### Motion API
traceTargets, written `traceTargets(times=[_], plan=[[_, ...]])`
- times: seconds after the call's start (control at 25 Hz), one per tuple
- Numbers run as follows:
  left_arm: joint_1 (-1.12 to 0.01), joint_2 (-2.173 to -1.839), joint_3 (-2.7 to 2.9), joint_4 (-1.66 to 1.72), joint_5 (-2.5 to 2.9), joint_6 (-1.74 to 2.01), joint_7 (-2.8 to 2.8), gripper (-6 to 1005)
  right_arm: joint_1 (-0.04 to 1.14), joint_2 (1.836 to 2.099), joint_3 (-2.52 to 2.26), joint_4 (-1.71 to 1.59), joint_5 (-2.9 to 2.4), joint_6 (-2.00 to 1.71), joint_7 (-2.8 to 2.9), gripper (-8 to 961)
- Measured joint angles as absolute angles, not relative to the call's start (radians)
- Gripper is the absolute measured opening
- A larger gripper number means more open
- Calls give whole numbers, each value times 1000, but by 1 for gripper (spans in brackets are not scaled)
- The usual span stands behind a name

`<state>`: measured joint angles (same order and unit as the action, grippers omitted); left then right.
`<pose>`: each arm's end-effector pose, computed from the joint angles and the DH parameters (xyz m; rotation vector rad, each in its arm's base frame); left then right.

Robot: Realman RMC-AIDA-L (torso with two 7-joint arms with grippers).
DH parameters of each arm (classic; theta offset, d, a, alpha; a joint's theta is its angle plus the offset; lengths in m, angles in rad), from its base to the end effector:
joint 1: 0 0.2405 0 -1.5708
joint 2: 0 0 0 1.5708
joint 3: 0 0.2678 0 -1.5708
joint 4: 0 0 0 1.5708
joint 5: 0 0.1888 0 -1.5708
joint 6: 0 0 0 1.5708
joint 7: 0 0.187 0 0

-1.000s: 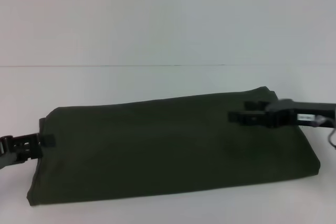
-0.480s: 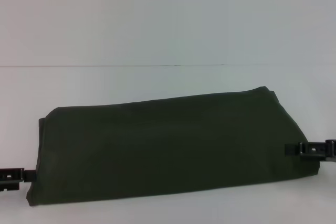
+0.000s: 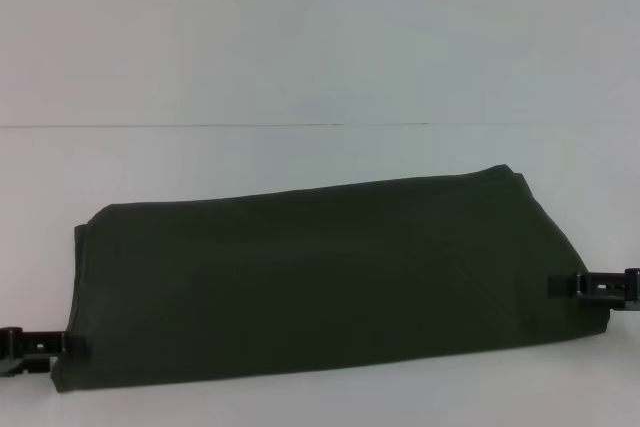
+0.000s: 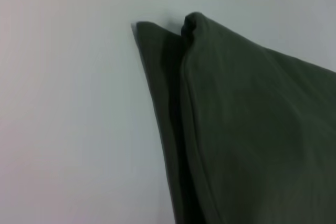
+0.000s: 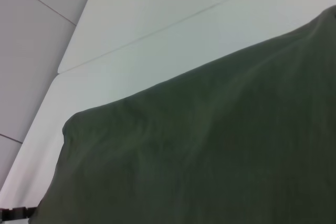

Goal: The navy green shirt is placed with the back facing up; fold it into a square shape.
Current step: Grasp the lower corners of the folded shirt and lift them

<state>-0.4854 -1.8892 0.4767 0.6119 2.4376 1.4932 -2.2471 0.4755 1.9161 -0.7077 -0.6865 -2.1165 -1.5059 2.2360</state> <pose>-0.3680 0.3156 0.0268 -2.0803 -1.8785 -0.3107 0.3151 0.3369 0.0164 -2.2598 1.7257 0.5097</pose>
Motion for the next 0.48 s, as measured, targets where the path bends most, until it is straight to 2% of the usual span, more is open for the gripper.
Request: traceTargets(times=[0.48], plan=[[-507,-1901,489,591,2437,1495,-2250,766,498,1927,-703,-686,-2166,-1488,2236,927]])
